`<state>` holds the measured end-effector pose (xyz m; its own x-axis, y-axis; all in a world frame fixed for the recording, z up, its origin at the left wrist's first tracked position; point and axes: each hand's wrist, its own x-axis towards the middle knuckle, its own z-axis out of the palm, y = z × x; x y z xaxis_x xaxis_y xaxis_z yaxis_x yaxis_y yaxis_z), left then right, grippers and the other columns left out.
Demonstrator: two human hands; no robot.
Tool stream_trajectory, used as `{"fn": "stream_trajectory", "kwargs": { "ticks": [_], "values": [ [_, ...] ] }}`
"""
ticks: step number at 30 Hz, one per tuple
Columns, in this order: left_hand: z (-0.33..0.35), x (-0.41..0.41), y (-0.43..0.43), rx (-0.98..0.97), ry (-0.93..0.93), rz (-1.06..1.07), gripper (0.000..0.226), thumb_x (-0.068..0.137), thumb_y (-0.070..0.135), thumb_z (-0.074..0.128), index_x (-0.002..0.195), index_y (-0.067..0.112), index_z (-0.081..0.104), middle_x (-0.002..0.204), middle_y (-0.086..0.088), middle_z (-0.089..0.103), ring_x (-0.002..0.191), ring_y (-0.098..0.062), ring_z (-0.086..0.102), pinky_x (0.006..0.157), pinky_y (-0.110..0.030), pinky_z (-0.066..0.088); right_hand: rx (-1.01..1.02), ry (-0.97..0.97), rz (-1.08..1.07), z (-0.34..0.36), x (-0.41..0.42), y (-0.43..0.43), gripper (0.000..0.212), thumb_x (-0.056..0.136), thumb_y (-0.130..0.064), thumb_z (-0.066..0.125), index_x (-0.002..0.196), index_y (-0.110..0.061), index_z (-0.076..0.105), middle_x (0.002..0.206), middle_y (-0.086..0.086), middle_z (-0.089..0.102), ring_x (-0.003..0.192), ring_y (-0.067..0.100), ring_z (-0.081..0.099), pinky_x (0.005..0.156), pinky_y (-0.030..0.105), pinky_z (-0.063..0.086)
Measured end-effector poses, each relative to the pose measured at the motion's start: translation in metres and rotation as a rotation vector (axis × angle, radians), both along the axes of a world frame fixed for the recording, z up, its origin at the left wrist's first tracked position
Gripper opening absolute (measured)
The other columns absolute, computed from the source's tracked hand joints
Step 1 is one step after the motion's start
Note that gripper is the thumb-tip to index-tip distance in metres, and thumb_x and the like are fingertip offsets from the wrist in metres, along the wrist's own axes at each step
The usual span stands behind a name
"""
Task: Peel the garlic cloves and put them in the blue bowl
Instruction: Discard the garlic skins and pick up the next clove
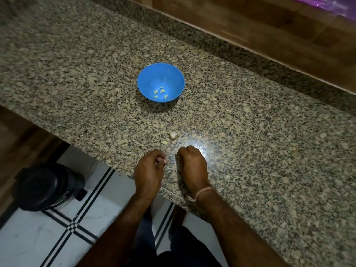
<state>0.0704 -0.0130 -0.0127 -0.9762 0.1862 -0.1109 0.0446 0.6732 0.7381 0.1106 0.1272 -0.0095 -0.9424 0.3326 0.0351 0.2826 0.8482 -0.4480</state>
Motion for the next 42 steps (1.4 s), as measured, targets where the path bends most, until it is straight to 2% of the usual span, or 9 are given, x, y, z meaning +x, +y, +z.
{"fn": "stream_trajectory", "kwargs": {
  "ticks": [2, 6, 11, 14, 17, 20, 26, 35, 42],
  "values": [
    [0.003, 0.001, -0.001, 0.001, -0.011, 0.009, 0.015, 0.093, 0.009, 0.073, 0.096, 0.023, 0.071, 0.085, 0.015, 0.065, 0.078, 0.011, 0.060, 0.059, -0.003, 0.038, 0.054, -0.042, 0.025, -0.002, 0.000, -0.002, 0.017, 0.079, 0.002, 0.073, 0.091, -0.009, 0.066, 0.084, 0.010, 0.062, 0.078, 0.030, 0.058, 0.057, 0.030, 0.033],
    [0.007, 0.005, -0.006, 0.038, -0.042, 0.059, 0.016, 0.092, 0.012, 0.075, 0.090, 0.027, 0.070, 0.079, 0.017, 0.065, 0.077, 0.013, 0.060, 0.059, -0.006, 0.039, 0.003, -0.072, 0.066, 0.001, 0.005, -0.009, 0.015, 0.082, 0.003, 0.066, 0.086, -0.012, 0.063, 0.083, 0.009, 0.062, 0.078, 0.028, 0.056, 0.059, 0.032, 0.037],
    [0.012, 0.004, -0.036, 0.131, -0.074, 0.175, 0.021, 0.090, 0.009, 0.072, 0.093, 0.030, 0.071, 0.088, 0.015, 0.072, 0.082, -0.003, 0.066, 0.072, -0.031, 0.057, -0.961, -0.116, -0.269, 0.013, 0.000, -0.042, 0.011, 0.088, -0.014, 0.063, 0.077, -0.014, 0.067, 0.069, 0.007, 0.067, 0.064, 0.021, 0.058, 0.060, 0.036, 0.049],
    [0.019, -0.001, -0.073, 0.196, -0.058, 0.246, 0.020, 0.090, 0.009, 0.072, 0.092, 0.029, 0.073, 0.089, 0.014, 0.073, 0.085, -0.007, 0.068, 0.074, -0.030, 0.055, -1.226, -0.200, -0.289, 0.028, -0.017, -0.081, 0.019, 0.095, -0.005, 0.061, 0.078, -0.010, 0.069, 0.064, 0.013, 0.062, 0.058, 0.020, 0.053, 0.055, 0.031, 0.043],
    [0.026, -0.010, -0.121, 0.244, -0.044, 0.363, 0.017, 0.090, 0.012, 0.074, 0.088, 0.029, 0.072, 0.086, 0.014, 0.073, 0.082, -0.003, 0.067, 0.073, -0.027, 0.053, -1.271, -0.245, -0.192, 0.036, -0.038, -0.128, 0.031, 0.094, 0.012, 0.056, 0.074, -0.007, 0.069, 0.063, 0.008, 0.061, 0.056, 0.015, 0.053, 0.056, 0.023, 0.046],
    [0.030, -0.016, -0.185, 0.282, -0.020, 0.461, 0.026, 0.090, 0.009, 0.075, 0.082, 0.033, 0.070, 0.081, 0.015, 0.073, 0.076, -0.001, 0.066, 0.070, -0.025, 0.050, -1.315, -0.317, -0.112, 0.034, -0.060, -0.190, 0.032, 0.097, 0.007, 0.059, 0.076, -0.013, 0.073, 0.067, 0.009, 0.061, 0.067, 0.020, 0.054, 0.069, 0.031, 0.050],
    [0.020, -0.023, -0.352, 0.298, 0.018, 0.669, 0.016, 0.089, 0.021, 0.071, 0.081, 0.036, 0.070, 0.078, 0.014, 0.073, 0.076, -0.004, 0.068, 0.073, -0.032, 0.055, -1.289, -0.428, 0.058, 0.031, -0.103, -0.350, 0.012, 0.103, -0.004, 0.062, 0.094, -0.007, 0.069, 0.078, 0.008, 0.061, 0.070, 0.012, 0.056, 0.067, 0.022, 0.053],
    [-0.003, -0.005, -0.537, 0.286, -0.006, 0.951, 0.021, 0.090, 0.012, 0.077, 0.083, 0.031, 0.073, 0.083, 0.014, 0.075, 0.083, -0.008, 0.071, 0.081, -0.032, 0.057, -1.250, -0.592, 0.159, 0.013, -0.126, -0.528, 0.029, 0.100, 0.008, 0.057, 0.079, -0.010, 0.064, 0.067, 0.005, 0.057, 0.062, 0.014, 0.053, 0.061, 0.019, 0.053],
    [-0.020, -0.022, -0.598, 0.268, -0.071, 1.059, 0.021, 0.091, 0.013, 0.077, 0.083, 0.031, 0.071, 0.083, 0.020, 0.071, 0.081, 0.002, 0.066, 0.074, -0.007, 0.045, -1.161, -0.686, 0.120, -0.023, -0.161, -0.599, 0.025, 0.098, 0.009, 0.060, 0.082, -0.009, 0.068, 0.072, 0.006, 0.064, 0.065, 0.017, 0.058, 0.067, 0.030, 0.055]
  ]
}}
